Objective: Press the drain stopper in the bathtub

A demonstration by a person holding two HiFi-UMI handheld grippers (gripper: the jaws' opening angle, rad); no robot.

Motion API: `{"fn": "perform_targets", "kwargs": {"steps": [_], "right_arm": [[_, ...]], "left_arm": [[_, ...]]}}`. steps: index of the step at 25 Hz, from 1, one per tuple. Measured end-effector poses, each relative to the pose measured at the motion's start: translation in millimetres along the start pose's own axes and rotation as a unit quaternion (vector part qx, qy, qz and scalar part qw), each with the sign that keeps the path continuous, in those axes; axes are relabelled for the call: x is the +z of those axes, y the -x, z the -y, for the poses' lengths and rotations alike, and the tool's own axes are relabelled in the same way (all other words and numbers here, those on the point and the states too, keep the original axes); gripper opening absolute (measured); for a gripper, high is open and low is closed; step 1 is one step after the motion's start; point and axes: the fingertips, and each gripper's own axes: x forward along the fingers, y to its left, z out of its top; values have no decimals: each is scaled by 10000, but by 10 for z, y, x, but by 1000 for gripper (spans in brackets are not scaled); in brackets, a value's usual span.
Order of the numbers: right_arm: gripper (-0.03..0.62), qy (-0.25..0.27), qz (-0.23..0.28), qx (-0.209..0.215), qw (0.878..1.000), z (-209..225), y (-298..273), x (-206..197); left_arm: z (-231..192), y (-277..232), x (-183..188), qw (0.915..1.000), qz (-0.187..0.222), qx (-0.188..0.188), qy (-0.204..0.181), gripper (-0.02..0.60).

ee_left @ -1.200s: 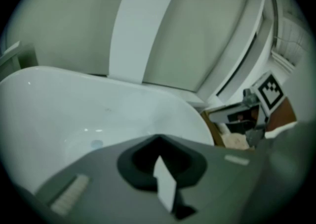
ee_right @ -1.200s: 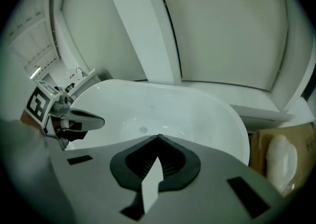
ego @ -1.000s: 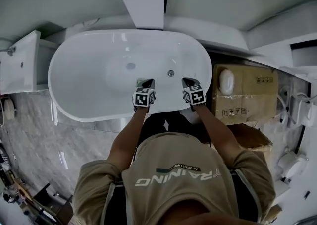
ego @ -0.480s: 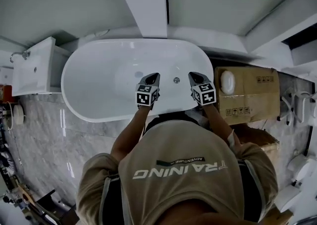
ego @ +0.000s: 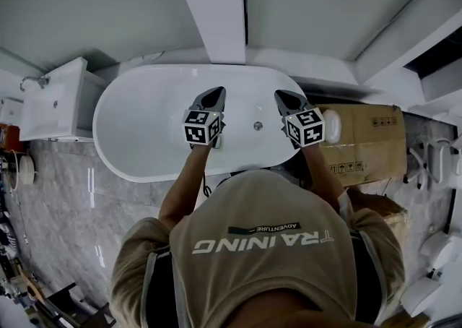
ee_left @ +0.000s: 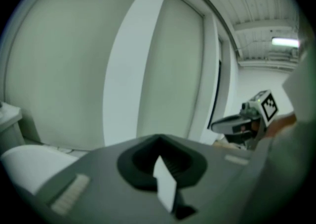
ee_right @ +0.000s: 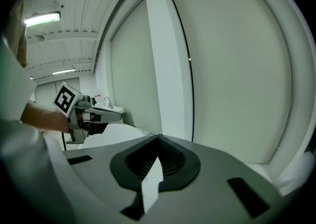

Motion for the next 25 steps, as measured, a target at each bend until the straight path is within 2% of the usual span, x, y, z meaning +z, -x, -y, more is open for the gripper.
{"fn": "perform_targets", "kwargs": {"steps": [4,9,12,21,25], "right_arm": [[8,411,334,52,9986,-54,28,426],[8,767,720,189,9943,-173,75,995],[8,906,934,185,9913,-210,138,1284],[8,745,1618,-145,9839,-194,353,1733],[8,735,1677,-164,9830,-197,422,1799]], "left_arm": [[-68,58,457,9988,371,9,-305,2],[-35,207,1048,9949,796,-226,-571,2],[-51,280,1314,9924,998,-177,-694,2],[-129,469,1686,9861,1379,146,-918,2],[-2,554,1767,9841,1355,52,-1144,2]]}}
